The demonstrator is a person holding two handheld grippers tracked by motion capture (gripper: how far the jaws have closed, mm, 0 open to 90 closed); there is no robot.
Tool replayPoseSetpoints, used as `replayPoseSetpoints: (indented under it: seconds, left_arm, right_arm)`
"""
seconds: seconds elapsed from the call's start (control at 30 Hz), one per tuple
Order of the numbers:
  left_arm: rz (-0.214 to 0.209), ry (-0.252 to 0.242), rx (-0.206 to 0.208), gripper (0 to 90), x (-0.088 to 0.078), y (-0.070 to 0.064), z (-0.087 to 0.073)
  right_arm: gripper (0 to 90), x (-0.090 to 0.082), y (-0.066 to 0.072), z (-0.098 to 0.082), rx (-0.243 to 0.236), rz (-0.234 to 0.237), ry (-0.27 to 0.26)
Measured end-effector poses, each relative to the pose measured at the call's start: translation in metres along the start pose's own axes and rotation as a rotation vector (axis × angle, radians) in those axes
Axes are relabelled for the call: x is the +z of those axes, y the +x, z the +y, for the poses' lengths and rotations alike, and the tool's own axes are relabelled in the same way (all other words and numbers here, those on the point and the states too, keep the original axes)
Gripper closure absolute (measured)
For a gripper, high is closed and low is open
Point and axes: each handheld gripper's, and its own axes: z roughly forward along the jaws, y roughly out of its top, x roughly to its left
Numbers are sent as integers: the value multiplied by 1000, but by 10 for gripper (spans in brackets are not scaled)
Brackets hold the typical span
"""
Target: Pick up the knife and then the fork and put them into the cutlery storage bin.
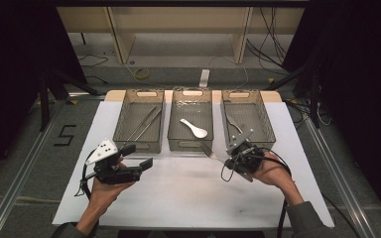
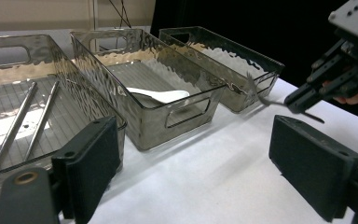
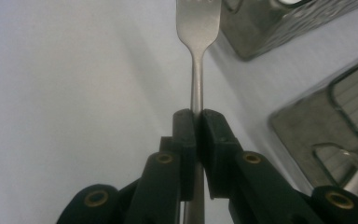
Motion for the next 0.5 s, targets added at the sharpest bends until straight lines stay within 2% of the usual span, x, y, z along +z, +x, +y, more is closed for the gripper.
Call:
replayPoseSetpoints:
  seconds: [0.27,0.5]
  left_arm:
    - [2,-1,-2,155,1,1,0]
    - [5,-2,-6,155,2,1,0]
  right_arm:
    - [849,-17,-16,3,48,-57,-63]
    - [849,-32,-38,7,105,-105,-117]
